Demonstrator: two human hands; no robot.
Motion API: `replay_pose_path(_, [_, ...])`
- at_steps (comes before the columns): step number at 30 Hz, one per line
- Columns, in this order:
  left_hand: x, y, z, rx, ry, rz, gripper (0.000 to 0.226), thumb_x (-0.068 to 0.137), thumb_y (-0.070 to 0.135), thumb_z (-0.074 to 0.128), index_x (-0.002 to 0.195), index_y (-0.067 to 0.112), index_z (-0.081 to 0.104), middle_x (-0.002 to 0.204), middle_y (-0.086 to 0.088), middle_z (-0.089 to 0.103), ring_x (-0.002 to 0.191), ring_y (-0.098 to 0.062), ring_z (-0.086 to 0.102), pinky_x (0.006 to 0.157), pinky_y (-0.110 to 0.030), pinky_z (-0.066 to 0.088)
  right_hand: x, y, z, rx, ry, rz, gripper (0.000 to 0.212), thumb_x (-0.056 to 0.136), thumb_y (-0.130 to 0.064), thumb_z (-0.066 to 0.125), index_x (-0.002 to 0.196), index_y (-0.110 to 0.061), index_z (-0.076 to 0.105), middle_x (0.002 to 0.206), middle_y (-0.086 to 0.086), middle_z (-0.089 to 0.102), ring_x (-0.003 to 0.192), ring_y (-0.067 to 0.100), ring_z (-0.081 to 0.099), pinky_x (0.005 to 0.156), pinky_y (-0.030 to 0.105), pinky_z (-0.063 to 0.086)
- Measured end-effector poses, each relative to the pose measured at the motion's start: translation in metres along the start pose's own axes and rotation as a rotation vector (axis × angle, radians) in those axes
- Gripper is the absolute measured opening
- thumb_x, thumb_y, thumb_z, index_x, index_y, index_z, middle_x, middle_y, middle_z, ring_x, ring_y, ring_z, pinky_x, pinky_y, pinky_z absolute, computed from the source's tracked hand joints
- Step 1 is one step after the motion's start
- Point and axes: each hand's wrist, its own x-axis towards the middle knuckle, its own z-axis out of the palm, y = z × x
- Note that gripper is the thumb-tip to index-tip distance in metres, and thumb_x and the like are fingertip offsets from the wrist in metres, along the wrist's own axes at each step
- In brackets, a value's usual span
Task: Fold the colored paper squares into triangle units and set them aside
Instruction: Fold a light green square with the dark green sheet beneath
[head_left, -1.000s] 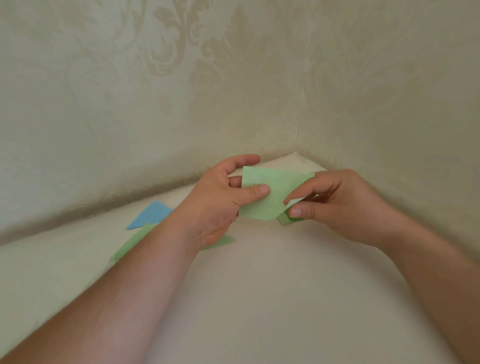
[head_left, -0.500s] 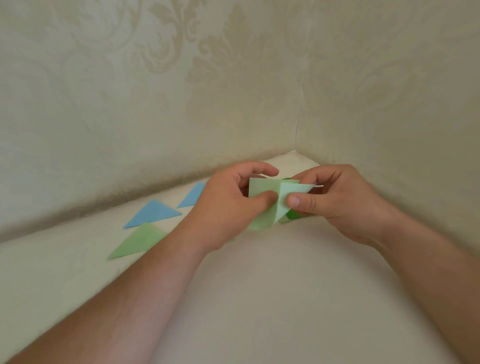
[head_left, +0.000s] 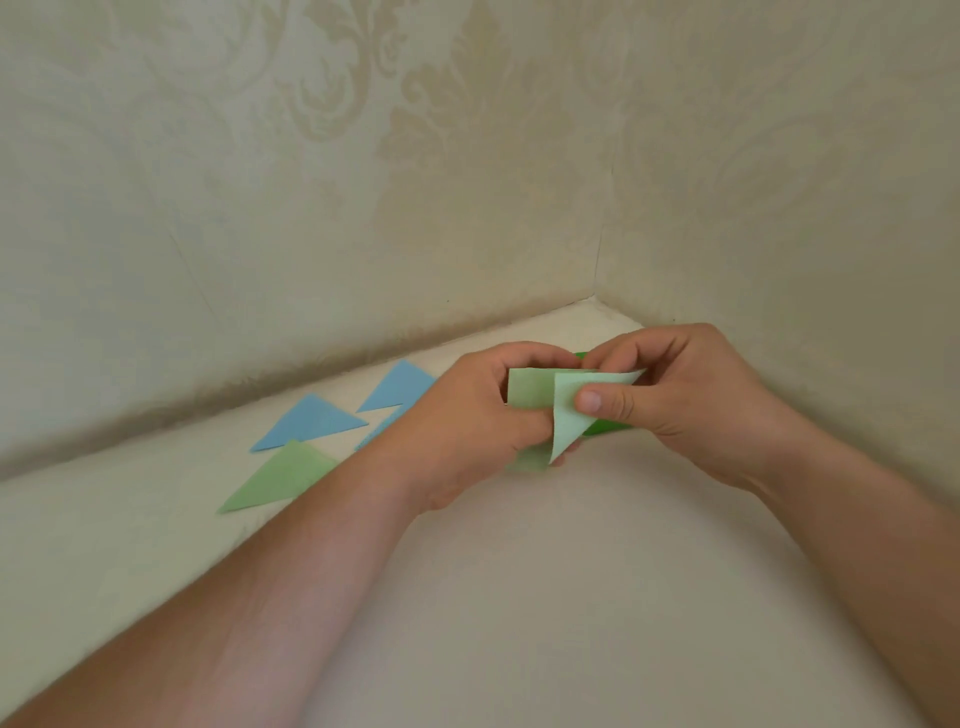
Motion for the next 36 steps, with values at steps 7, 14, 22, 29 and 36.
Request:
replay_pose_path(7, [0.0027,-0.0009,0.0003,0.076,0.093,0.060,0.021,0.092,0.031,0.061,0.109,0.041,0.067,0.101,-0.025,0.069,0.089,-0.044,0.067,0.082,-0.057,0.055,0.0006,-0.0029,0.0018,-0.006,0.089,0.061,0.027,0.059,-0.013,0.087,0.071,0.001,0.067,0.081,0.023,0.070,0.068,0.023,0.071,0.061,0.029,0.059])
replay_pose_path(14, [0.0059,-0.0042,0.0023,0.120,0.232,0.209,0.013,0.094,0.018,0.070,0.090,0.030,0.074,0.090,0.004,0.077,0.085,-0.034,0.069,0.088,-0.056,0.057,0.0014,-0.0028,0.0000,-0.041,0.112,0.072,0.024,0.056,-0.022,0.089,0.067,-0.011,0.071,0.075,0.018,0.069,0.068,0.025,0.068,0.063,0.035,0.061])
replay_pose_path(22, [0.0038,-0.0034,0.0017,0.107,0.228,0.243,0.016,0.090,0.012,0.073,0.092,0.028,0.077,0.078,0.007,0.073,0.061,-0.015,0.049,0.056,-0.025,0.040,0.0008,-0.0049,0.0026,-0.011,0.132,0.063,0.022,0.066,-0.009,0.086,0.077,-0.003,0.068,0.073,0.019,0.069,0.065,0.023,0.071,0.059,0.032,0.059])
replay_pose_path(29, [0.0059,-0.0056,0.0017,0.063,0.184,0.233,0.009,0.088,0.020,0.080,0.092,0.028,0.077,0.092,0.003,0.080,0.076,-0.029,0.063,0.077,-0.051,0.057,0.0003,-0.0058,0.0027,-0.015,0.148,0.050,0.018,0.076,0.003,0.083,0.082,0.004,0.066,0.068,0.013,0.068,0.059,0.016,0.069,0.055,0.028,0.058])
replay_pose_path(36, [0.0035,-0.0024,0.0022,0.064,0.202,0.191,0.011,0.090,0.015,0.079,0.089,0.026,0.077,0.087,-0.001,0.079,0.082,-0.014,0.071,0.092,-0.049,0.056,-0.0019,-0.0091,0.0050,-0.033,0.127,0.030,0.025,0.065,-0.008,0.087,0.080,-0.002,0.068,0.073,0.014,0.071,0.064,0.017,0.071,0.057,0.029,0.059])
